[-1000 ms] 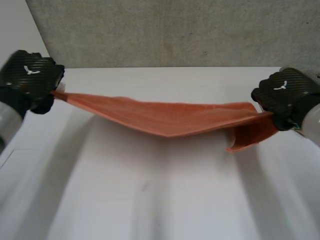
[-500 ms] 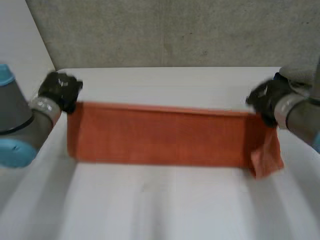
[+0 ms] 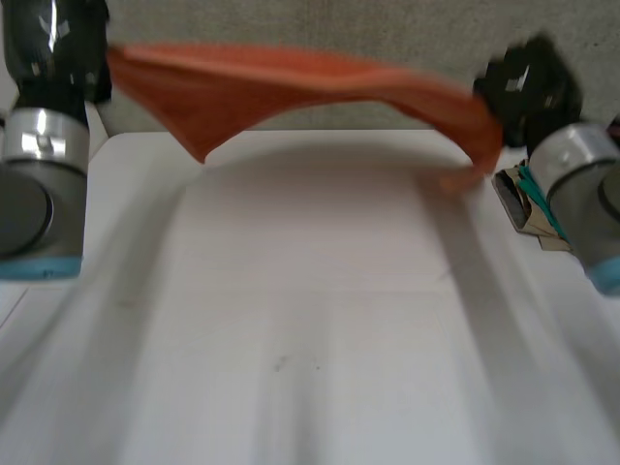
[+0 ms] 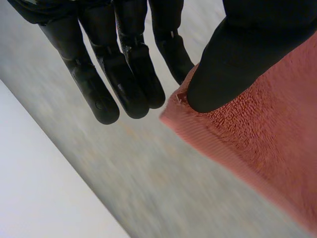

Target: Fold the laundry.

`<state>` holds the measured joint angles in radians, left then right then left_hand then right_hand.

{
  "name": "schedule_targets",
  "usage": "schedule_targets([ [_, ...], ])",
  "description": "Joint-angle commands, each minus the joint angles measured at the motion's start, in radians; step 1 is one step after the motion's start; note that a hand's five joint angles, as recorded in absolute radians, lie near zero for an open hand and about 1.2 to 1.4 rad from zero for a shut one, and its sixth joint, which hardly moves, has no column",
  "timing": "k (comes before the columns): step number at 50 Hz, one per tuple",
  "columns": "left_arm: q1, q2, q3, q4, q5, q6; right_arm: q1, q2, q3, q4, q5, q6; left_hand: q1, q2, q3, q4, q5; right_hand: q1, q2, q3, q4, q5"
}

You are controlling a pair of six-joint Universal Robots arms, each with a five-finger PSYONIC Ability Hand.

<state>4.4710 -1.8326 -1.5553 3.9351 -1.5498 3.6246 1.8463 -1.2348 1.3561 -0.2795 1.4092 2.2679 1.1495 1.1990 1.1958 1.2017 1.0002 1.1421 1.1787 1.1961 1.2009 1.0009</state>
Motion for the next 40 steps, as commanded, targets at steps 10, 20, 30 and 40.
schedule_targets([
  [10,0.057,-0.122,-0.170,-0.036,0.005,-0.040,-0.078,0.169,0.167,0.154,-0.033,0.306,0.247,0.197,0.200,0.195,0.221,-0.058,-0.095,-0.112,-0.117,-0.092],
  [20,0.054,-0.122,-0.172,-0.036,0.005,-0.040,-0.151,0.164,0.196,0.183,-0.006,0.464,0.247,0.197,0.200,0.195,0.221,-0.379,-0.416,-0.433,-0.438,-0.412],
  [30,0.062,-0.119,-0.172,-0.040,0.004,-0.035,-0.251,0.164,0.215,0.302,-0.009,0.458,0.247,0.197,0.200,0.195,0.221,-0.317,-0.354,-0.371,-0.376,-0.351],
  [40,0.059,-0.083,-0.175,-0.178,0.004,-0.032,-0.308,0.149,0.255,0.295,-0.042,0.397,0.247,0.197,0.200,0.195,0.221,0.254,0.218,0.200,0.195,0.221],
])
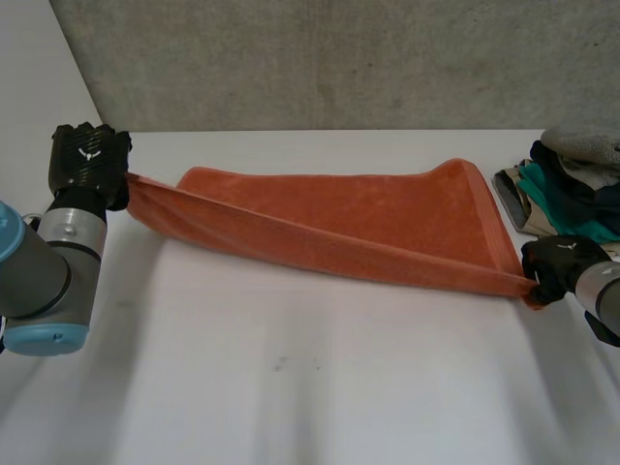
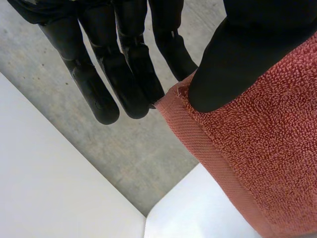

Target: Fold the laundry.

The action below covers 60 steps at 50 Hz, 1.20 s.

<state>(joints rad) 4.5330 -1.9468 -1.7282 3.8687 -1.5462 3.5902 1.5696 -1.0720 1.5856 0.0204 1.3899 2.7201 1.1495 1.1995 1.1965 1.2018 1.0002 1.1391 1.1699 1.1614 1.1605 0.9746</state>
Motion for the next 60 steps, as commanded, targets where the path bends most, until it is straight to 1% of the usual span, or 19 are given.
schedule_targets([
  [1,-0.003,0.067,-0.008,-0.174,0.000,0.008,-0.031,-0.026,0.030,-0.004,-0.025,-0.075,0.247,0.197,0.200,0.194,0.221,0.257,0.226,0.235,0.236,0.247],
  [7,0.012,0.231,-0.054,-0.443,0.003,0.065,-0.033,-0.268,0.074,0.093,-0.019,-0.305,0.247,0.197,0.200,0.194,0.221,0.257,0.226,0.235,0.236,0.247],
  [8,0.023,0.285,-0.073,-0.531,0.003,0.108,-0.033,-0.290,0.074,0.116,-0.019,-0.334,0.247,0.197,0.200,0.194,0.221,0.257,0.226,0.235,0.236,0.247],
  [11,0.058,0.376,-0.099,-0.678,0.003,0.198,-0.042,-0.383,0.065,0.251,-0.014,-0.474,0.247,0.197,0.200,0.194,0.221,0.257,0.226,0.235,0.236,0.247],
  [12,0.089,0.440,-0.119,-0.774,0.005,0.269,-0.048,-0.408,0.062,0.286,-0.009,-0.505,0.247,0.197,0.200,0.194,0.221,0.257,0.226,0.235,0.236,0.247],
  [16,0.107,0.569,-0.158,-0.943,0.003,0.393,-0.094,-0.529,0.050,0.433,-0.023,-0.649,0.247,0.197,0.200,0.194,0.221,0.257,0.226,0.235,0.236,0.247],
  [22,0.106,0.623,-0.188,-0.945,0.031,0.426,-0.097,-0.557,0.068,0.481,-0.022,-0.711,0.247,0.197,0.200,0.194,0.221,0.257,0.226,0.235,0.236,0.247],
  [26,0.104,0.507,-0.182,-0.895,0.077,0.421,-0.091,-0.422,0.068,0.469,-0.017,-0.709,0.247,0.197,0.200,0.194,0.221,0.257,0.226,0.235,0.236,0.247],
  [33,0.084,0.215,-0.055,-0.743,0.069,0.424,-0.022,-0.177,-0.068,0.363,0.041,-0.697,0.247,0.197,0.200,0.194,0.221,0.257,0.226,0.235,0.236,0.247],
  [34,0.072,0.136,0.012,-0.706,0.063,0.424,-0.005,-0.157,-0.093,0.346,0.056,-0.692,0.247,0.197,0.200,0.194,0.221,0.257,0.226,0.235,0.236,0.247],
  [38,0.031,-0.001,0.206,-0.648,0.041,0.421,0.079,-0.074,-0.252,0.236,0.135,-0.659,0.247,0.197,0.200,0.194,0.221,0.257,0.226,0.235,0.236,0.247],
  [42,0.024,-0.069,0.417,-0.554,0.020,0.404,0.125,-0.048,-0.404,0.072,0.176,-0.628,0.247,0.197,0.200,0.194,0.221,0.257,0.226,0.235,0.236,0.247],
  [44,0.017,-0.080,0.475,-0.493,0.020,0.381,0.135,-0.045,-0.463,-0.084,0.170,-0.622,0.247,0.197,0.200,0.194,0.221,0.257,0.226,0.235,0.236,0.247],
  [47,0.017,-0.067,0.539,-0.286,0.020,0.300,0.141,-0.051,-0.484,-0.368,0.133,-0.617,0.247,0.197,0.200,0.194,0.221,0.257,0.226,0.235,0.236,0.247],
  [48,0.015,-0.061,0.539,-0.159,0.020,0.248,0.145,-0.052,-0.481,-0.443,0.118,-0.608,0.247,0.197,0.200,0.194,0.221,0.257,0.226,0.235,0.236,0.247],
  [50,0.012,-0.046,0.538,-0.045,0.012,0.194,0.159,-0.055,-0.469,-0.580,0.086,-0.580,0.247,0.197,0.200,0.194,0.221,0.257,0.226,0.235,0.236,0.247],
  [51,0.017,-0.018,0.535,0.050,0.011,0.139,0.180,-0.062,-0.451,-0.720,0.051,-0.538,0.247,0.197,0.200,0.194,0.221,0.257,0.226,0.235,0.236,0.247],
  [54,0.012,0.018,0.506,0.087,0.011,0.084,0.201,-0.062,-0.432,-0.821,0.018,-0.485,0.247,0.197,0.200,0.194,0.221,0.257,0.226,0.235,0.236,0.247],
  [60,0.026,0.049,0.434,0.032,0.008,0.059,0.202,-0.057,-0.414,-0.832,0.012,-0.412,0.247,0.197,0.200,0.194,0.221,0.257,0.226,0.235,0.236,0.247],
])
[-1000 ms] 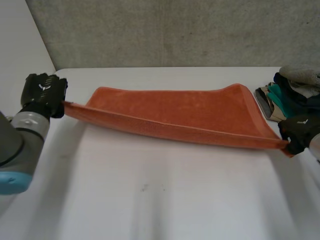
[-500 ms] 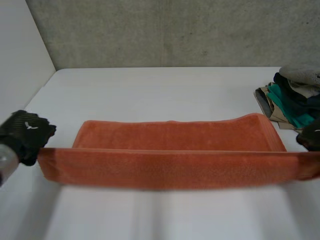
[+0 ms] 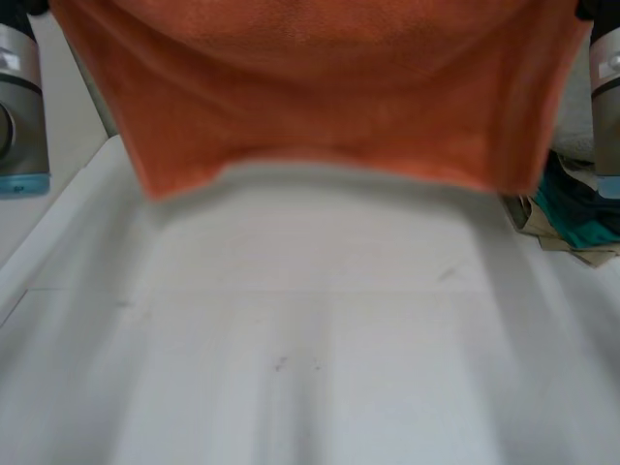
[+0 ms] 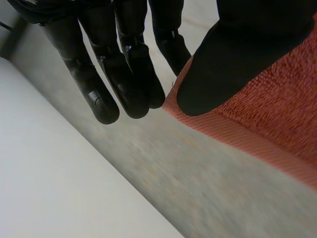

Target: Fold the laundry.

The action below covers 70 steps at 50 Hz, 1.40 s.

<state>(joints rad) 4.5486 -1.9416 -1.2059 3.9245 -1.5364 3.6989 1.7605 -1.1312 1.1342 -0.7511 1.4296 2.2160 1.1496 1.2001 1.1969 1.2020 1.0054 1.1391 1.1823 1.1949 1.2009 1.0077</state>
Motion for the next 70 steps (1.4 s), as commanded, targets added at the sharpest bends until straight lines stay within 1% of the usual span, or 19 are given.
schedule_targets([
  [1,0.012,0.044,-0.104,-0.030,-0.002,-0.050,0.008,0.004,0.050,-0.054,-0.028,0.117,0.247,0.196,0.199,0.194,0.216,0.257,0.214,0.201,0.195,0.214],
  [10,0.046,0.036,-0.319,-0.048,0.004,-0.048,0.001,0.042,0.179,0.047,-0.048,0.188,0.247,0.196,0.199,0.194,0.216,0.257,0.214,0.201,0.195,0.214],
  [17,0.053,0.026,-0.535,-0.056,0.016,-0.042,0.001,0.103,0.340,0.142,-0.115,0.185,0.247,0.196,0.199,0.194,0.216,0.257,0.214,0.201,0.195,0.214],
  [21,0.053,0.050,-0.627,-0.119,0.033,-0.039,0.001,0.094,0.438,0.171,-0.130,0.180,0.247,0.196,0.199,0.194,0.216,0.257,0.214,0.201,0.195,0.214],
  [24,0.067,0.142,-0.678,-0.250,0.056,-0.017,-0.001,0.061,0.518,0.240,-0.140,0.169,0.247,0.196,0.199,0.194,0.216,0.257,0.214,0.201,0.195,0.214],
  [26,0.102,0.220,-0.705,-0.407,0.070,0.025,-0.001,0.003,0.545,0.317,-0.138,0.154,0.247,0.196,0.199,0.194,0.216,0.257,0.214,0.201,0.195,0.214],
  [28,0.131,0.266,-0.716,-0.526,0.079,0.070,-0.009,-0.102,0.568,0.491,-0.127,0.117,0.247,0.196,0.199,0.194,0.216,0.257,0.214,0.201,0.195,0.214],
  [29,0.162,0.309,-0.722,-0.663,0.088,0.128,-0.018,-0.145,0.570,0.557,-0.124,0.102,0.247,0.196,0.199,0.194,0.216,0.257,0.214,0.201,0.195,0.214],
  [30,0.171,0.323,-0.725,-0.718,0.091,0.156,-0.029,-0.171,0.572,0.620,-0.121,0.088,0.247,0.196,0.199,0.194,0.216,0.257,0.214,0.201,0.195,0.214],
  [32,0.193,0.357,-0.728,-0.841,0.097,0.217,-0.088,-0.254,0.572,0.882,-0.101,0.036,0.247,0.196,0.199,0.194,0.216,0.257,0.214,0.201,0.195,0.214],
  [33,0.214,0.392,-0.739,-0.973,0.102,0.296,-0.099,-0.263,0.570,0.930,-0.095,0.025,0.247,0.196,0.199,0.194,0.216,0.257,0.214,0.201,0.195,0.214],
  [34,0.222,0.404,-0.744,-1.019,0.104,0.327,-0.127,-0.292,0.573,1.107,-0.075,-0.023,0.247,0.196,0.199,0.194,0.216,0.257,0.214,0.201,0.195,0.214],
  [38,0.234,0.451,-0.754,-1.133,0.105,0.435,-0.150,-0.308,0.575,1.271,-0.054,-0.107,0.247,0.196,0.199,0.194,0.216,0.257,0.214,0.201,0.195,0.214],
  [42,0.222,0.443,-0.741,-1.055,0.116,0.452,-0.142,-0.298,0.570,1.195,-0.045,-0.128,0.247,0.196,0.199,0.194,0.216,0.257,0.214,0.201,0.195,0.214],
  [47,0.199,0.327,-0.701,-0.921,0.113,0.434,-0.138,-0.153,0.546,1.008,-0.025,-0.105,0.247,0.196,0.199,0.194,0.216,0.257,0.214,0.201,0.195,0.214],
  [51,0.071,0.170,-0.585,-0.802,0.096,0.357,-0.119,-0.053,0.481,0.914,0.015,-0.049,0.247,0.196,0.199,0.194,0.216,0.257,0.214,0.201,0.195,0.214],
  [58,0.038,-0.049,-0.374,-0.641,0.004,0.230,-0.044,0.106,0.329,0.690,0.087,0.004,0.247,0.196,0.199,0.194,0.216,0.257,0.214,0.201,0.195,0.214],
  [64,-0.016,-0.189,-0.239,-0.613,-0.086,0.217,-0.026,0.220,0.222,0.552,0.087,0.002,0.247,0.196,0.199,0.194,0.216,0.257,0.214,0.201,0.195,0.214],
  [70,-0.028,-0.240,-0.176,-0.596,-0.142,0.207,-0.009,0.315,0.128,0.437,0.081,0.001,0.247,0.196,0.199,0.194,0.216,0.257,0.214,0.201,0.195,0.214],
])
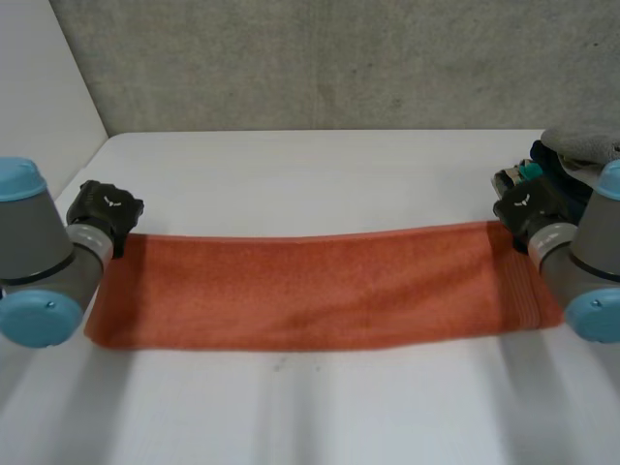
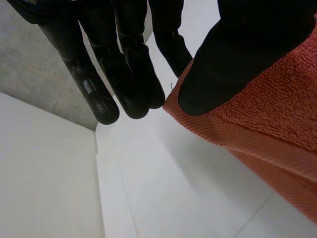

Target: Fold the laundry.

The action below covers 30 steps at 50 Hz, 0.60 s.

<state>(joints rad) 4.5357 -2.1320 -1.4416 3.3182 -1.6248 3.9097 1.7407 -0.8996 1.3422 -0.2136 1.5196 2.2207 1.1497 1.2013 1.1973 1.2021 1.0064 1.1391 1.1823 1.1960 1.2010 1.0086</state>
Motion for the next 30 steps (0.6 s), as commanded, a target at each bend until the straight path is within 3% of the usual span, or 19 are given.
schedule_targets([
  [1,-0.017,-0.051,0.058,0.017,-0.053,-0.004,0.011,0.090,-0.083,-0.107,-0.009,-0.004,0.247,0.195,0.199,0.194,0.215,0.257,0.214,0.200,0.195,0.213],
  [2,-0.029,-0.052,0.053,0.041,-0.052,-0.004,0.013,0.100,-0.087,-0.119,-0.006,-0.009,0.247,0.195,0.199,0.194,0.215,0.257,0.214,0.200,0.195,0.213],
  [3,-0.038,-0.052,0.052,0.052,-0.050,-0.003,0.014,0.110,-0.089,-0.130,0.005,-0.009,0.247,0.195,0.199,0.194,0.215,0.104,0.061,0.047,0.042,0.060],
  [4,-0.049,-0.052,0.049,0.060,-0.050,-0.003,0.016,0.113,-0.089,-0.131,0.008,-0.007,0.096,0.044,0.048,0.043,0.065,-0.261,-0.304,-0.318,-0.323,-0.305],
  [5,-0.072,-0.052,0.044,0.070,-0.053,0.000,0.020,0.117,-0.087,-0.128,0.013,0.007,-0.635,-0.687,-0.683,-0.688,-0.666,-0.924,-0.967,-0.981,-0.986,-0.968],
  [6,-0.081,-0.052,0.043,0.073,-0.056,0.003,0.023,0.116,-0.083,-0.127,0.016,0.011,-0.872,-0.924,-0.920,-0.925,-0.903,-0.965,-1.008,-1.021,-1.026,-1.009],
  [7,-0.096,-0.052,0.040,0.078,-0.063,0.003,0.025,0.110,-0.078,-0.125,0.019,0.017,-0.968,-1.019,-1.015,-1.020,-0.999,-0.965,-1.008,-1.021,-1.026,-1.009],
  [16,-0.113,0.079,-0.058,0.067,-0.141,-0.016,0.010,-0.109,0.112,-0.066,-0.007,0.209,-0.945,-0.997,-0.993,-0.997,-0.976,-0.965,-1.008,-1.021,-1.026,-1.009],
  [19,-0.115,0.154,-0.132,0.081,-0.129,-0.018,-0.006,-0.186,0.192,0.000,-0.064,0.231,-0.951,-1.002,-0.998,-1.003,-0.982,-0.965,-1.008,-1.021,-1.026,-1.009],
  [25,-0.113,0.262,-0.256,0.119,-0.080,-0.078,-0.179,-0.278,0.346,0.154,-0.257,0.229,-0.939,-0.991,-0.987,-0.992,-0.970,-0.855,-0.898,-0.912,-0.917,-0.899],
  [30,-0.112,0.280,-0.296,0.132,-0.032,-0.197,-0.221,-0.277,0.397,0.163,-0.305,0.226,-0.927,-0.979,-0.975,-0.980,-0.959,-0.802,-0.845,-0.859,-0.864,-0.846],
])
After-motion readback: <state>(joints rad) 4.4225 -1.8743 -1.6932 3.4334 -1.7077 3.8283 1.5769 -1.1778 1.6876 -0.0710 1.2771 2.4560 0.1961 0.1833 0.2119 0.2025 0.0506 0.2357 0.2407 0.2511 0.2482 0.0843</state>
